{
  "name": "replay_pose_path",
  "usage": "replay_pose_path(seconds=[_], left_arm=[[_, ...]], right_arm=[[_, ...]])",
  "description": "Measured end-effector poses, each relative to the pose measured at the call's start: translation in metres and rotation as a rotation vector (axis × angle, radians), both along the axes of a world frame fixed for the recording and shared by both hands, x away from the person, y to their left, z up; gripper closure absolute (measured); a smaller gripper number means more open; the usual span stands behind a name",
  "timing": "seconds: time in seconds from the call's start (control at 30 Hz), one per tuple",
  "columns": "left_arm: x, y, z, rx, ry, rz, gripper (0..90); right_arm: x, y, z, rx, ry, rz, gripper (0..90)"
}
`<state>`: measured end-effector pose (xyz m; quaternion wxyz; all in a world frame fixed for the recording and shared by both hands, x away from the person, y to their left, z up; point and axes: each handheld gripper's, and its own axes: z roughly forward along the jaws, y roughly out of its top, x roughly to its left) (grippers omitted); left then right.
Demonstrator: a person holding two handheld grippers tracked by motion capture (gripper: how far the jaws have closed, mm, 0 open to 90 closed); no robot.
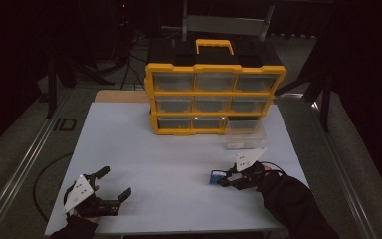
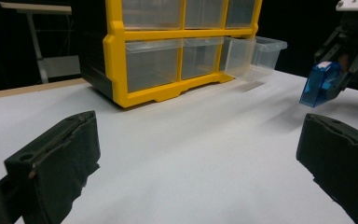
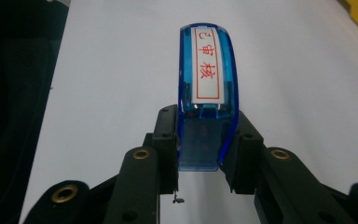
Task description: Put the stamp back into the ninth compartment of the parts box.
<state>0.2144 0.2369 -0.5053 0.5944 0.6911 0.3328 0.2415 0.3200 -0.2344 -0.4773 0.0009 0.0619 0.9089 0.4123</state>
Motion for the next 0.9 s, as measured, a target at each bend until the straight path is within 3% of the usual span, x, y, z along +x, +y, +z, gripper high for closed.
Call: replay_pose_path(seconds=[0.5,0.9], left_arm=[[0.000,-0.001,0.000,0.003,0.000,-0.003,0.1],[0.000,-0.001,0.000,0.002,-0.001,-0.002,0.1]], right_arm=[[-0.003,-0.022,0.028,-0.023,-0.015,-0.007,69.7],[-0.002,-0.036,0.051,0.004,-0.047,-0.029,69.7]])
